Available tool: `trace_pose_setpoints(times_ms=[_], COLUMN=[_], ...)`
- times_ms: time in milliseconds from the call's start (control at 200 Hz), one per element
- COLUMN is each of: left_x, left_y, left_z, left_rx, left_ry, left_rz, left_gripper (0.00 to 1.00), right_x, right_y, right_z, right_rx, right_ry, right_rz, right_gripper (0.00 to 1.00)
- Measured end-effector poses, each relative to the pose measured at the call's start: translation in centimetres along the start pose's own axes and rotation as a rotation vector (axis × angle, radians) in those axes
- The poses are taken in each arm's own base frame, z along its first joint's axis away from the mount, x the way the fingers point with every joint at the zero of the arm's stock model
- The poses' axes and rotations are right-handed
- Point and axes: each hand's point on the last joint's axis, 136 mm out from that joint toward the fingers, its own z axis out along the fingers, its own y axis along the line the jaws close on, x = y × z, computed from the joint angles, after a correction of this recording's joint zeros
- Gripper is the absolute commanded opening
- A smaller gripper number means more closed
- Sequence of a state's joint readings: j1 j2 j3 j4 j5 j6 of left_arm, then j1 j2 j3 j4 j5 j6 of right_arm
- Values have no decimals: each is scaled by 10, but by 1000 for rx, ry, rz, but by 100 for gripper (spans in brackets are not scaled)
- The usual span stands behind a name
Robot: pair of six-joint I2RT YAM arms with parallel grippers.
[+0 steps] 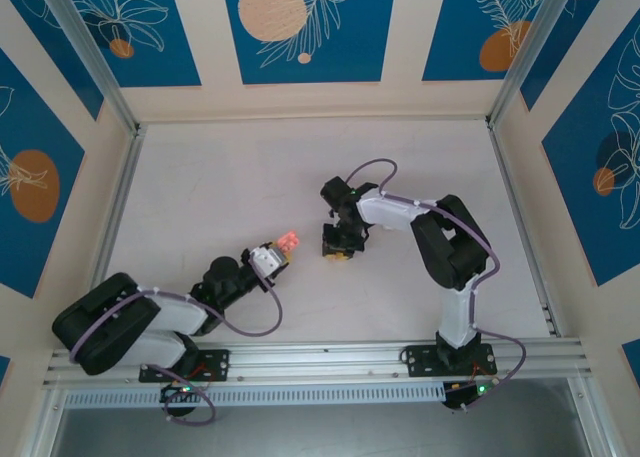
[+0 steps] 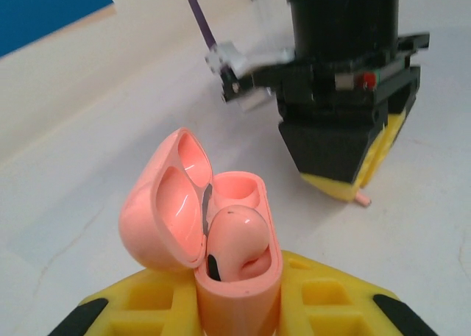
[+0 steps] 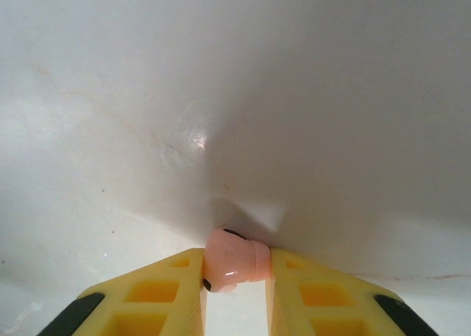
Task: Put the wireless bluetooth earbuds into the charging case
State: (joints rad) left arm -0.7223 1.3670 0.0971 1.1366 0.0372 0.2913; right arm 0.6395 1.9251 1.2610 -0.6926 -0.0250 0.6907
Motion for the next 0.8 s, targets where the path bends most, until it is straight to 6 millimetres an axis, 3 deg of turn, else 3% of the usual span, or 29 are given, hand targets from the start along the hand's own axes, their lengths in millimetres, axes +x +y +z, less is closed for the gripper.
trace_pose_setpoints(times_ms=[240,530,800], left_x=[25,12,11], left_y=[-13,-18,-24], left_z=[15,32,41], left_rx=[44,78,107], left_ry=[45,-7,-13], left_rz=[-38,-50,-62], left_gripper=[21,22,22], right_x=[-4,-5,-15], right_y=[-7,-4,17], right_z=[-12,-33,-66], right_rx=[-40,-113,-206], right_ry=[-106,-226,-363], right_rz=[-16,-49,-102], right_gripper=[24,24,24])
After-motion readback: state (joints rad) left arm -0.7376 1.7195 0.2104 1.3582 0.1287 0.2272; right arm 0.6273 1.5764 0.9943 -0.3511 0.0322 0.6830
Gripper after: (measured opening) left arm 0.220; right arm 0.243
